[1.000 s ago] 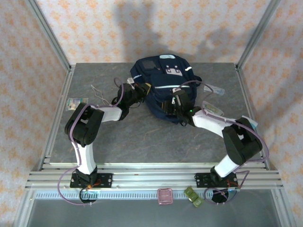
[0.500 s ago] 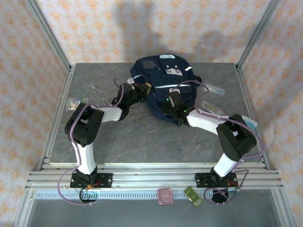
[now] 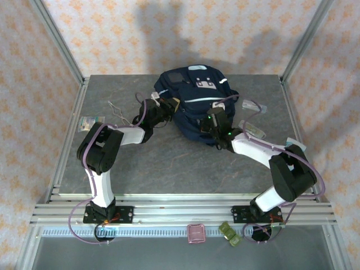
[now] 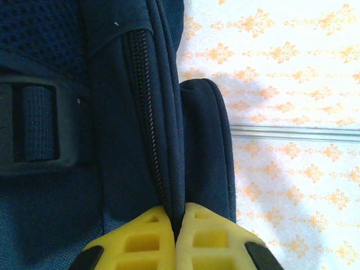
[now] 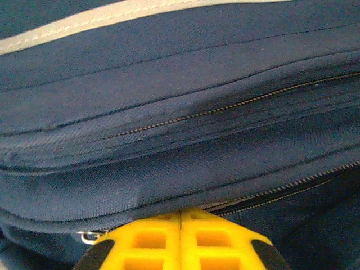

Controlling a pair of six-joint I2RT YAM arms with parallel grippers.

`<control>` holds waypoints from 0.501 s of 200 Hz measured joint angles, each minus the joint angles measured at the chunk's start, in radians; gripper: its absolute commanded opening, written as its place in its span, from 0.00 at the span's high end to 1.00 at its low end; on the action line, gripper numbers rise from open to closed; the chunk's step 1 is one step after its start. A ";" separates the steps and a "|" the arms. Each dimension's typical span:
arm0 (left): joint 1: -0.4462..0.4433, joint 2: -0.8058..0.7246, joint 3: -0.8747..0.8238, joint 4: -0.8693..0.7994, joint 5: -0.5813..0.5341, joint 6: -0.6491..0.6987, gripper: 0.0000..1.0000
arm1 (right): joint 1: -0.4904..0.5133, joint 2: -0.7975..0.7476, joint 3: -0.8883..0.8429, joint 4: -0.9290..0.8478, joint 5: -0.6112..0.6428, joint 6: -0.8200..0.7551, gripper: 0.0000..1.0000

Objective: Pack books, pencil case, and school supplies into a backpack

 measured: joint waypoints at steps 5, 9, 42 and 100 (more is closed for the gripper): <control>0.000 0.000 0.000 0.000 0.002 0.000 1.00 | -0.002 -0.005 -0.015 0.008 -0.014 0.005 0.75; 0.000 0.000 0.000 0.000 0.003 0.000 1.00 | -0.003 -0.010 -0.027 0.014 -0.022 -0.003 0.73; 0.000 0.000 0.000 0.000 0.006 -0.009 1.00 | -0.003 -0.052 -0.102 0.045 -0.079 0.020 0.70; -0.001 0.000 0.000 0.000 0.009 -0.015 1.00 | -0.003 -0.033 -0.092 0.130 -0.154 0.052 0.67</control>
